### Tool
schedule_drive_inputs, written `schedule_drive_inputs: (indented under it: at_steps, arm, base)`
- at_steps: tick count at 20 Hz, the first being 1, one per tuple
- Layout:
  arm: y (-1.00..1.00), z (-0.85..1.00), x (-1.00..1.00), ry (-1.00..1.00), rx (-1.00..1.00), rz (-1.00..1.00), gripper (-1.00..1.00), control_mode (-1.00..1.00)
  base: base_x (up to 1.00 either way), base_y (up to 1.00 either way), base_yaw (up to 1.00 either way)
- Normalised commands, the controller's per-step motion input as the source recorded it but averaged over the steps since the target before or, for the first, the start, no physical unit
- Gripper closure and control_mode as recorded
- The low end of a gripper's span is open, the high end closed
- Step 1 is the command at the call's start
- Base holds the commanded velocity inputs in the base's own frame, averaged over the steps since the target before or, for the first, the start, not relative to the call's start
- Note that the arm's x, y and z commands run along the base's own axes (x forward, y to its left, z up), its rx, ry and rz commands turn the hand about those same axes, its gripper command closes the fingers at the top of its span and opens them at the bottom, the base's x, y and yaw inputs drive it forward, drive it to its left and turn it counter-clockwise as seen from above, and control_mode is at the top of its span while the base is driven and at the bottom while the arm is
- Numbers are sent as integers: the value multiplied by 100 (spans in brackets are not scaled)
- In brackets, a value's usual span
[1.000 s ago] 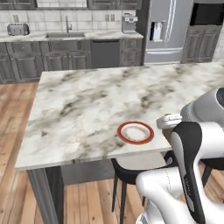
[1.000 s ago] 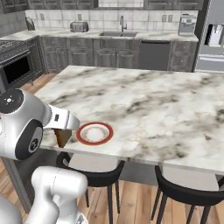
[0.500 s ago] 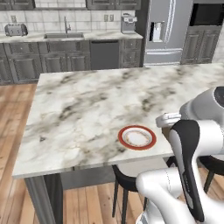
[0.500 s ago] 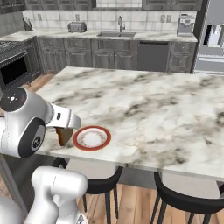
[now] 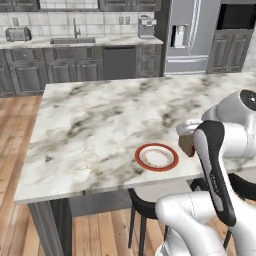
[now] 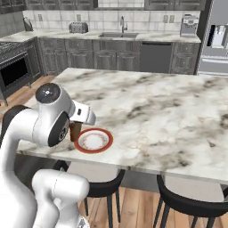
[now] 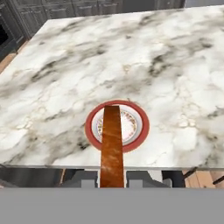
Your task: Start the toaster. Once the lever pops up, take the bread to the plate on the dining counter.
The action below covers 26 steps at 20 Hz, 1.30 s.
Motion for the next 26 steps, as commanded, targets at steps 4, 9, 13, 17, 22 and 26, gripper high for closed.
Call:
schedule_drive_inputs:
  at_steps: [4,9,13,17,22,26]
  arm:
    - [-2,-35,44,11,10,12,100,-100]
    - [-1,-43,39,6,8,12,100,-100]
    - [1,-44,54,3,1,6,100,-100]
    - [6,-39,46,0,0,2,100,-100]
    - [9,-24,33,0,0,0,100,-100]
    - [2,-24,12,0,0,0,100,-100]
  base:
    - [0,0,0]
    - [0,0,0]
    - [0,0,0]
    - [0,0,0]
    - [0,0,0]
    - [0,0,0]
